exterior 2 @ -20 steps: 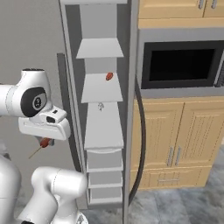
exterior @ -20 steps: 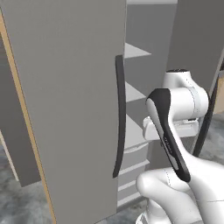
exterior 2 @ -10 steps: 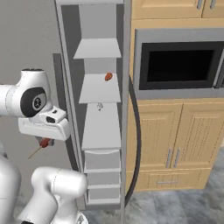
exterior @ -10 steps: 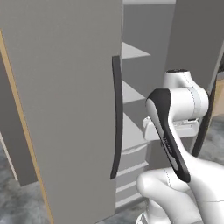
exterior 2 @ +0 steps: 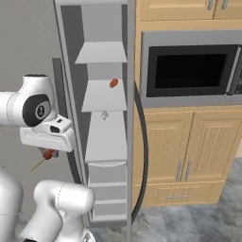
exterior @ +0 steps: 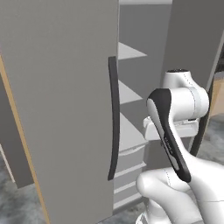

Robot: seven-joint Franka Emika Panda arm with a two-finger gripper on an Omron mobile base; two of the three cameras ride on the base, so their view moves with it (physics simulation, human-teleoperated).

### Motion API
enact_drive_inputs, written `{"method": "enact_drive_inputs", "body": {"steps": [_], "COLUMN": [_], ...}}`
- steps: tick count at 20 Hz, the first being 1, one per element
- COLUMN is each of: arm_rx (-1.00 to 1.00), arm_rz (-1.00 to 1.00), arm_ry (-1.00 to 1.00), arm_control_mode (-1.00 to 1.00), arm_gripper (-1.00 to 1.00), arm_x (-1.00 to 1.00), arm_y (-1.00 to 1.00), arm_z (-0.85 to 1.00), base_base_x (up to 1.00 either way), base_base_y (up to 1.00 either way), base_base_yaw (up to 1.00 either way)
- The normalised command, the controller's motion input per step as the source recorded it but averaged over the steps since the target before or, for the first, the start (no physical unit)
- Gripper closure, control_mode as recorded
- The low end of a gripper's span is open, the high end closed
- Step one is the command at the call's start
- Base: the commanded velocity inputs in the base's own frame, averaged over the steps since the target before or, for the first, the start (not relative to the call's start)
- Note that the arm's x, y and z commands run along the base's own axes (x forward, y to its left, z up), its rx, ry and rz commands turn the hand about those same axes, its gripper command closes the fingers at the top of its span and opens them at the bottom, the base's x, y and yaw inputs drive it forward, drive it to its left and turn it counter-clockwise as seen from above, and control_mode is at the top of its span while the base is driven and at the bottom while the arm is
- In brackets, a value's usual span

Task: Store the hot dog in the freezer for long-term storage. Close the freezer door after placing the cooked food.

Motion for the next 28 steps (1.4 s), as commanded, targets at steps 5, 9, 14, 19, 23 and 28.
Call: {"method": "enact_drive_inputs", "body": {"steps": [5, 9, 14, 19, 23, 28], "arm_rx": [0.00, 0.00, 0.00, 0.00, 0.00, 0.00], "arm_rz": [0.00, 0.00, 0.00, 0.00, 0.00, 0.00], "arm_ry": [0.00, 0.00, 0.00, 0.00, 0.00, 0.00], "arm_control_mode": [1.00, 1.00, 1.00, 1.00, 1.00, 1.00], "arm_gripper": [1.00, 1.00, 1.00, 1.00, 1.00, 1.00], "arm_x": [0.00, 0.00, 0.00, 0.00, 0.00, 0.00], "arm_y": [0.00, 0.00, 0.00, 0.00, 0.00, 0.00], "arm_z": [0.00, 0.00, 0.00, 0.00, 0.00, 0.00], "base_base_x": [0.55, 0.44, 0.13, 0.06, 0.02, 0.00], "base_base_y": [-0.01, -0.05, -0.21, -0.21, -0.23, -0.30], "base_base_yaw": [0.00, 0.00, 0.00, 0.00, 0.00, 0.00]}}
